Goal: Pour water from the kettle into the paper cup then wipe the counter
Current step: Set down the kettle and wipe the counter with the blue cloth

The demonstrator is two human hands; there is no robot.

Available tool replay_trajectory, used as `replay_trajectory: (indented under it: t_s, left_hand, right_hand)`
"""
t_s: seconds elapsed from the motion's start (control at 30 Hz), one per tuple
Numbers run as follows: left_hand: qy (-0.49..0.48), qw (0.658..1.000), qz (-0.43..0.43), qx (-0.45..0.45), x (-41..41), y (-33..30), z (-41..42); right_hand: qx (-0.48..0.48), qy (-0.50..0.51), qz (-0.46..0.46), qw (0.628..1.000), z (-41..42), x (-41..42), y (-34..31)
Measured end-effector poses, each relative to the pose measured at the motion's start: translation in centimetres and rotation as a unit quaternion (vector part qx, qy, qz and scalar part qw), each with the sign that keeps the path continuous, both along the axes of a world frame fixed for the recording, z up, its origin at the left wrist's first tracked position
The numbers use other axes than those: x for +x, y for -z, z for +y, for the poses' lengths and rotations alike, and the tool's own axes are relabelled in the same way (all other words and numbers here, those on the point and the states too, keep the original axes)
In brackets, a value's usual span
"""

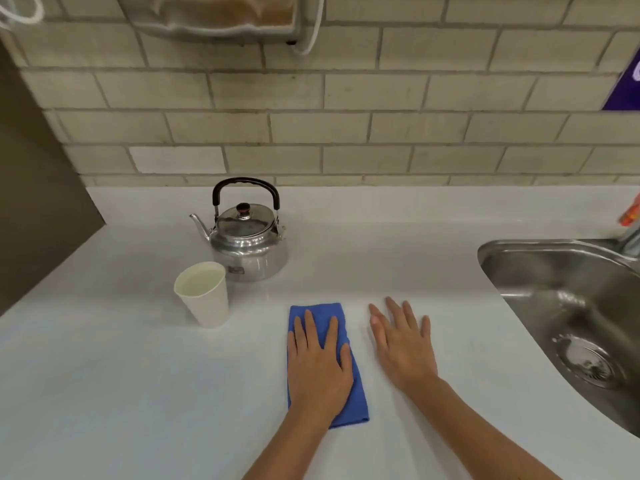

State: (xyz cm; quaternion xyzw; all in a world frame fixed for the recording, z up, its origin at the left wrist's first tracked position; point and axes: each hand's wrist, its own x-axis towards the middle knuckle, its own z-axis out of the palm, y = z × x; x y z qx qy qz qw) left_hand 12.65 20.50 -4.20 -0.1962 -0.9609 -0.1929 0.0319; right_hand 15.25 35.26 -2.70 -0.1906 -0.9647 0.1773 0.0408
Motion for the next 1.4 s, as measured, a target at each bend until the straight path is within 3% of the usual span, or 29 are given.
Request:
replay_trajectory:
  t_s: [0.1, 0.3, 0.4, 0.63, 0.73, 0.87, 1.03, 1.27, 1.4]
  left_hand:
    - [-0.020, 0.999, -0.014, -0.031, -3.9, -1.1, 1.5]
    - [0.038, 0.995, -0.048, -0.082, -9.7, -2.6, 7.6]
    - [0.018, 0.998, -0.020, -0.049, -7.4, -2.1, 5.2]
    - [-0.081, 0.997, 0.008, -0.003, -1.0, -0.3, -9.1]
    - [-0.090, 0.995, 0.006, -0.031, -0.8, -0.9, -8.1]
    - [-0.025, 0.998, -0.023, -0.047, -0.9, -1.7, -2.6]
    - [-0.033, 0.999, 0.003, 0.003, 1.7, -1.2, -7.8]
    - [-0.230, 0.973, -0.005, 0.006, -0.4, -1.4, -24.3]
    - [-0.295, 0.955, -0.029, -0.008, -4.0, -2.1, -22.6]
  right_hand:
    - [-0.017, 0.003, 0.006, 1.000, 0.1, -0.1, 0.0]
    - [-0.028, 0.002, 0.018, 0.999, 0.4, -0.2, 0.2]
    - [-0.011, 0.008, 0.007, 1.000, 0.2, -0.2, 0.2]
    - [0.084, 0.000, -0.034, 0.996, -1.5, -1.5, -0.3]
    - [0.078, -0.026, -0.032, 0.996, -2.4, -2.5, -0.5]
    - [0.064, -0.029, -0.029, 0.997, -2.3, -3.0, -0.7]
    - [0.065, -0.027, -0.041, 0.997, -4.7, -3.8, -1.0]
    - [0.047, -0.138, -0.005, 0.989, -12.9, -6.9, -0.3]
    - [0.032, -0.129, 0.001, 0.991, -13.0, -7.2, 0.1]
